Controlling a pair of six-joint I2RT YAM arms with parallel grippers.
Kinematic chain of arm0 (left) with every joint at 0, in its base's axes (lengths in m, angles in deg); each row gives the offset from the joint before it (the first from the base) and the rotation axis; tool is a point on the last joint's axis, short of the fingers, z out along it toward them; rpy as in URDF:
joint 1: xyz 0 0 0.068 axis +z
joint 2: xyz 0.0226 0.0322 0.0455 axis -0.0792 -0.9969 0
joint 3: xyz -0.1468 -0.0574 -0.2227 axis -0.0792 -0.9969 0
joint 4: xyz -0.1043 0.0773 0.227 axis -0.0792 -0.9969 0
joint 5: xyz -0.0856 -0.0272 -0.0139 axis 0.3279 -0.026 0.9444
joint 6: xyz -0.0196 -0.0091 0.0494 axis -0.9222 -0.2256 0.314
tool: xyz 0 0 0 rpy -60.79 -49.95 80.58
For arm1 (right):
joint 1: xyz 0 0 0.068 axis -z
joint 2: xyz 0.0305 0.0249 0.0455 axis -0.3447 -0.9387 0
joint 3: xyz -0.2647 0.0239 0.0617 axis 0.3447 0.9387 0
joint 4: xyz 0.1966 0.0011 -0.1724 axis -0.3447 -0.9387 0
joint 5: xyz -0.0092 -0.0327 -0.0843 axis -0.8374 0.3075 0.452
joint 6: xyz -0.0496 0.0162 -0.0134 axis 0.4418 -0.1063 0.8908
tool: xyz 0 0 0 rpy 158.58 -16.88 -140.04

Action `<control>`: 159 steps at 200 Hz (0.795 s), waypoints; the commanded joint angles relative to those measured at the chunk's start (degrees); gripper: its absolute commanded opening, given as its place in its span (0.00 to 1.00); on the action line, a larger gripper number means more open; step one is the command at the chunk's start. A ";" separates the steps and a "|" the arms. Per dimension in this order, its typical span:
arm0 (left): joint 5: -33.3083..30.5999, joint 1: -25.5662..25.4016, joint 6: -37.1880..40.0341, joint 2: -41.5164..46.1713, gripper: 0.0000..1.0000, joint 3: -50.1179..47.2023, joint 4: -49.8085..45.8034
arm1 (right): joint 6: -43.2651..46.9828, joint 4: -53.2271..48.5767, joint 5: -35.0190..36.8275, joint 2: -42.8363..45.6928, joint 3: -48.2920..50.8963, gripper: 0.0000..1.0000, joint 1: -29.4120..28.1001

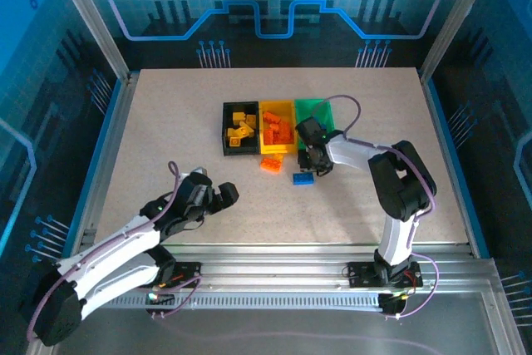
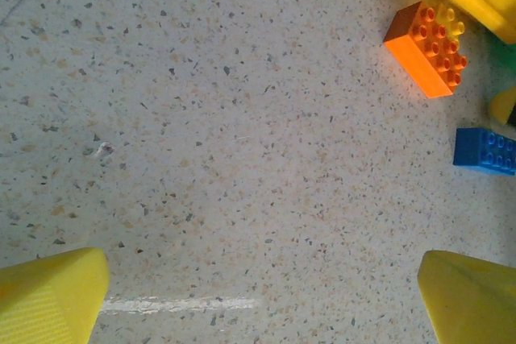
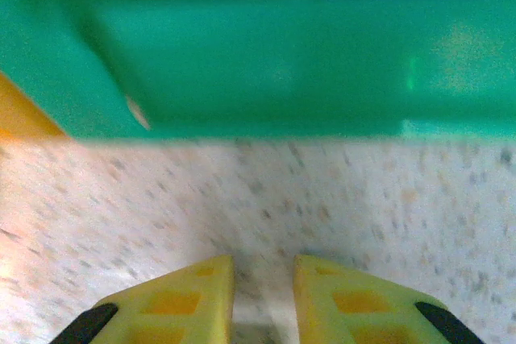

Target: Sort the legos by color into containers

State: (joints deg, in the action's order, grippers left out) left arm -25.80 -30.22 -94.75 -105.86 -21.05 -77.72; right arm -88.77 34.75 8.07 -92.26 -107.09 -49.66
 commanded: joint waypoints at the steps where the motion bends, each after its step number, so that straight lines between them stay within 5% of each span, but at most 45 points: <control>1: 0.30 0.07 0.22 0.95 0.99 0.25 -0.41 | -1.97 -3.71 -0.63 3.96 4.60 0.26 -2.23; 56: 0.64 0.08 0.07 1.11 0.99 -0.25 -0.13 | -6.61 -10.03 -0.50 15.77 8.97 0.29 -9.36; 72: 0.71 0.15 0.03 1.35 0.99 -0.58 -0.21 | -5.36 -10.67 -0.69 17.34 8.23 0.40 -9.81; 88: 0.56 0.15 0.06 1.57 0.99 -0.58 -0.48 | -2.86 -11.87 -2.70 16.30 6.76 0.61 -10.04; 104: 0.73 0.30 0.03 1.68 0.99 -0.39 -0.63 | -3.71 -13.85 -3.40 14.75 5.72 0.67 -10.36; 159: 0.69 0.38 0.08 2.14 0.99 -0.83 0.17 | -31.23 -13.14 -6.85 19.74 10.21 0.71 -14.91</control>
State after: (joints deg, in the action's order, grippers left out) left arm -25.80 -30.18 -94.77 -104.40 -21.07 -77.78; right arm -102.71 23.51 3.39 -75.73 -98.39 -62.09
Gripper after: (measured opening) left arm 0.989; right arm 0.710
